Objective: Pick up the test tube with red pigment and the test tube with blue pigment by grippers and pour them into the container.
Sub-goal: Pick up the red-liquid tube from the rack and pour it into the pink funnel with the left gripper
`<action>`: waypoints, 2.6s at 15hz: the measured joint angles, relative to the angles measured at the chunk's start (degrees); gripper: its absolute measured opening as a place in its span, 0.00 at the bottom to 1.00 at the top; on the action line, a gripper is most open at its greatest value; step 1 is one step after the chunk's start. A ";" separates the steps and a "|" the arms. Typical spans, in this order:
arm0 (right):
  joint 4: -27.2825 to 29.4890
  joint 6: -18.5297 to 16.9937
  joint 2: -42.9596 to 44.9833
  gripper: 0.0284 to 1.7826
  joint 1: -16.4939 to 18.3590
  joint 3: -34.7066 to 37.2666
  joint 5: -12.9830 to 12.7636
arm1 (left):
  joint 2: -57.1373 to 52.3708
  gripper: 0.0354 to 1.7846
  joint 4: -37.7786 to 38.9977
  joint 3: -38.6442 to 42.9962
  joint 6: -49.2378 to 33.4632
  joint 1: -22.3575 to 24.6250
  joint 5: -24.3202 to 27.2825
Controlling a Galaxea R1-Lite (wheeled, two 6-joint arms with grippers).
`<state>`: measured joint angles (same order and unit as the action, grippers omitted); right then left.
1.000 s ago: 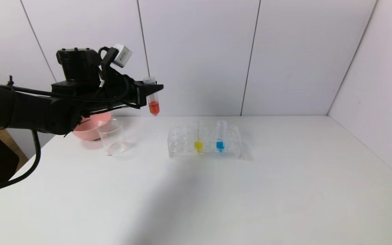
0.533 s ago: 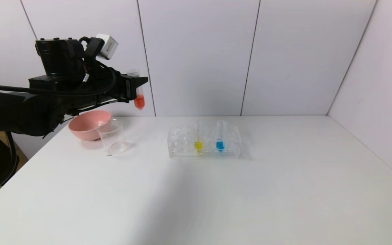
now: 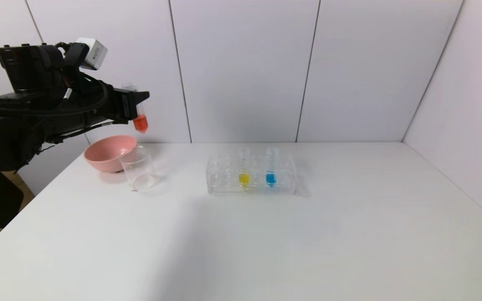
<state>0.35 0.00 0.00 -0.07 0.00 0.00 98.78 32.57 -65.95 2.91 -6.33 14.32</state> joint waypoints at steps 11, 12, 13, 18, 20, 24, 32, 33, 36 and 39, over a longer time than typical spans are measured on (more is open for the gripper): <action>0.00 0.00 0.00 1.00 0.00 0.00 0.00 | -0.99 0.25 0.28 1.62 -1.49 12.56 2.90; -0.02 0.00 0.00 1.00 0.00 0.00 0.00 | -0.90 0.25 0.30 1.67 -1.54 13.65 3.69; 0.00 0.00 0.00 1.00 0.00 0.00 0.00 | -0.79 0.25 0.26 1.71 -1.54 14.48 4.24; 0.00 0.00 0.00 1.00 0.00 0.00 0.00 | 0.15 0.25 -0.07 1.60 -0.96 16.76 6.51; 0.00 0.00 0.00 1.00 0.00 0.00 0.00 | 0.87 0.25 -0.07 1.54 -0.80 17.07 7.17; 0.00 0.00 0.00 1.00 0.02 0.00 0.00 | 2.34 0.25 0.04 1.65 -0.60 17.13 7.19; 0.00 0.00 0.00 1.00 0.00 0.00 0.00 | 7.01 0.25 -0.80 0.33 2.18 17.19 8.89; -0.02 0.00 0.00 1.00 0.00 0.00 0.00 | 7.53 0.25 -2.56 -1.00 3.17 17.40 10.06; 0.00 0.00 0.00 1.00 0.02 0.00 0.00 | 8.44 0.25 -13.09 -6.35 11.28 18.68 11.45; 0.00 0.00 0.00 1.00 0.02 0.00 0.00 | 9.55 0.25 -20.35 -10.64 21.37 19.16 11.34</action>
<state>0.35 0.00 0.00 -0.05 0.00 0.00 108.33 12.23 -76.59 24.28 12.84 25.66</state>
